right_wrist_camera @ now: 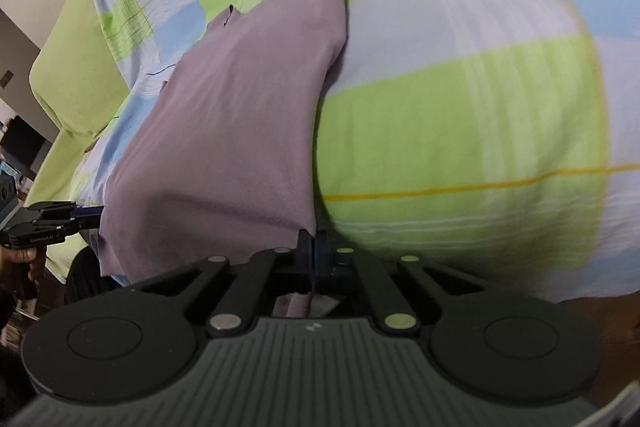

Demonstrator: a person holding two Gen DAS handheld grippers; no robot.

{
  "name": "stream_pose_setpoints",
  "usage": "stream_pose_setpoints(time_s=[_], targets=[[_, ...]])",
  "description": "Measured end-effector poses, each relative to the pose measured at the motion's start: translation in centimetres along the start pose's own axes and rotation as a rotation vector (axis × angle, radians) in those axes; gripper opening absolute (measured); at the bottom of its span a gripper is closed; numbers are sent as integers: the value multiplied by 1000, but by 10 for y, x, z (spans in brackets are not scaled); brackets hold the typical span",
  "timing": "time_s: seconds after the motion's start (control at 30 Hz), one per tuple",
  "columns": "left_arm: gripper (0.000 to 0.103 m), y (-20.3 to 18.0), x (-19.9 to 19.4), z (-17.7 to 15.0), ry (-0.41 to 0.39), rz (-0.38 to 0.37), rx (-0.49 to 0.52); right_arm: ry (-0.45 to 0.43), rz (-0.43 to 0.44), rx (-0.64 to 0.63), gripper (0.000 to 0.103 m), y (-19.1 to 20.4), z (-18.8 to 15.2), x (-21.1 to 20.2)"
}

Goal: Fold clothes

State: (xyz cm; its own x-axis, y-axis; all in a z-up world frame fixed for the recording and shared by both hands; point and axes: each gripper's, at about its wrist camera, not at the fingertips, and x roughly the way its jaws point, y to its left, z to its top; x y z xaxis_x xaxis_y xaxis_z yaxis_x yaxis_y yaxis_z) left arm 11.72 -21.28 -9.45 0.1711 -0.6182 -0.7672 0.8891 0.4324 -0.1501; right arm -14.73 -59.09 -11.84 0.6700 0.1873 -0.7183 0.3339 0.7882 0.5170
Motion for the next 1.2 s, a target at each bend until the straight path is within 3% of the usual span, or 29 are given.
stream_pose_setpoints(time_s=[0.07, 0.17, 0.23, 0.33, 0.43, 0.57, 0.73, 0.8, 0.87, 0.93, 1.0, 1.1, 1.2], targets=[[24, -4, -4, -1, 3, 12, 33, -4, -25, -14, 0, 3, 1, -5], [36, -18, -17, -7, -3, 56, 164, 1, -57, -42, 0, 13, -1, -7], [44, -36, -25, -16, 2, 99, 311, -17, -116, -66, 1, 19, -2, -13], [48, -60, -30, -29, 6, 136, 485, -49, -190, -87, 8, 23, -3, -23], [48, -94, -28, -52, -10, 182, 725, -79, -172, -80, 21, 27, -4, -32], [49, -124, -5, -79, 0, 259, 943, -94, -137, -85, 30, 39, -8, -38], [49, -140, 35, -112, 44, 428, 1213, -115, -115, -69, 39, 45, -15, -48], [48, -139, 45, -119, 49, 481, 1277, -123, -120, -69, 40, 46, -16, -52], [32, -137, 47, -117, 40, 485, 1265, -133, -126, -62, 41, 47, -19, -57], [4, -136, 34, -103, 10, 430, 1154, -143, -127, -59, 42, 47, -22, -62], [3, -132, 19, -89, -36, 371, 1058, -148, -120, -77, 44, 49, -26, -65], [2, -116, -13, -58, -112, 219, 822, -143, -102, -124, 47, 55, -31, -62], [1, -96, -36, -29, -175, 135, 610, -134, -55, -218, 48, 70, -36, -53]])
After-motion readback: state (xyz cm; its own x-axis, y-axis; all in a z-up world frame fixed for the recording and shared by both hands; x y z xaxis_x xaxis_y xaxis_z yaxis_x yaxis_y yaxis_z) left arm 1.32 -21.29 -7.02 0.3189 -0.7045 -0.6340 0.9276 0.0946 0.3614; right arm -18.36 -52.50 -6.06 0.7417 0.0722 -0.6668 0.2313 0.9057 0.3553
